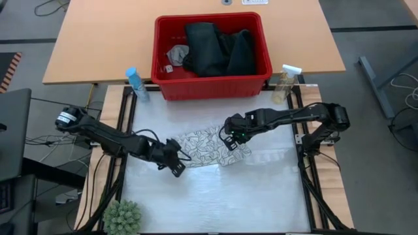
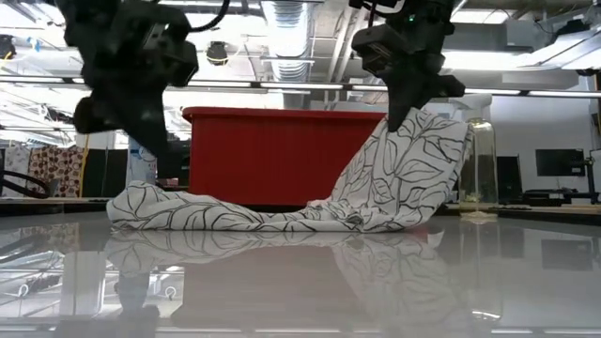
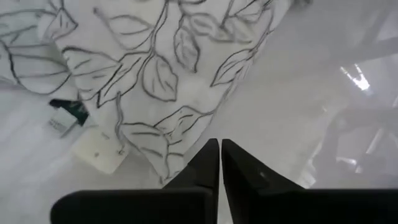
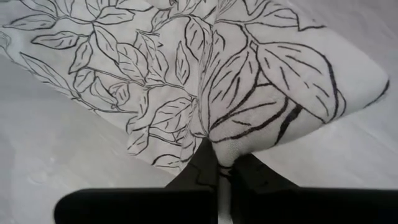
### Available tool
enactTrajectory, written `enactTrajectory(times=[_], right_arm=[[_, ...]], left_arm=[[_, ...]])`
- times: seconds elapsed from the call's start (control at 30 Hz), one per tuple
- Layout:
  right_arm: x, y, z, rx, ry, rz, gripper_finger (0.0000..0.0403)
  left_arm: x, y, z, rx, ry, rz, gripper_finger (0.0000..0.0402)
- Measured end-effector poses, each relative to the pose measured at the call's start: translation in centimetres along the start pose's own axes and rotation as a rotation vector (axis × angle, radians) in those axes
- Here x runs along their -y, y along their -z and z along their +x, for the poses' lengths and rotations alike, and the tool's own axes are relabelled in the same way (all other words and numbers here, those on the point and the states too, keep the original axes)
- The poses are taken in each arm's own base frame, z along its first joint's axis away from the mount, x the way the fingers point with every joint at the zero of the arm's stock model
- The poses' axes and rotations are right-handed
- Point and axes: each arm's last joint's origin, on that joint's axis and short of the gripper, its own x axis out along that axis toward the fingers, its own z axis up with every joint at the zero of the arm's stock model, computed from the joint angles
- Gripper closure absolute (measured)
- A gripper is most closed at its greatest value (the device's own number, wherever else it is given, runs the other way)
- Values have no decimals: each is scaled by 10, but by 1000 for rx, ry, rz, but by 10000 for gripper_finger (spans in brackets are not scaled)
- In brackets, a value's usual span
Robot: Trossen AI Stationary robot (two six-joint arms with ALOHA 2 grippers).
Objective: Fold laundry
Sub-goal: Fold the white-patterned shirt
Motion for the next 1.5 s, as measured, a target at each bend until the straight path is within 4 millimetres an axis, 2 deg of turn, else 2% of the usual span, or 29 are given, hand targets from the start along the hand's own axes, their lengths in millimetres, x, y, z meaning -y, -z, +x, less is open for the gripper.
enactTrajectory(times=[0.4,0.7,0.9,1.17,1.23,1.33,1.5], right_arm=[[4,2,-4,-3,33,-27,370],[13,7,-21,-6,42,-29,370],[24,13,-33,-26,100,-37,370],[30,14,-43,-5,103,-35,370],[31,14,-44,2,104,-31,370],[31,13,-45,6,102,-29,370],[30,12,-44,15,91,-27,370]], left_arm=[[-6,2,48,-29,-98,14,401],[1,-4,86,-54,37,-19,401],[16,-18,99,-29,107,-36,401],[58,-57,123,-18,208,74,401],[71,-69,123,-25,259,107,401],[87,-86,111,-55,294,148,401],[107,-107,66,-158,269,263,401]])
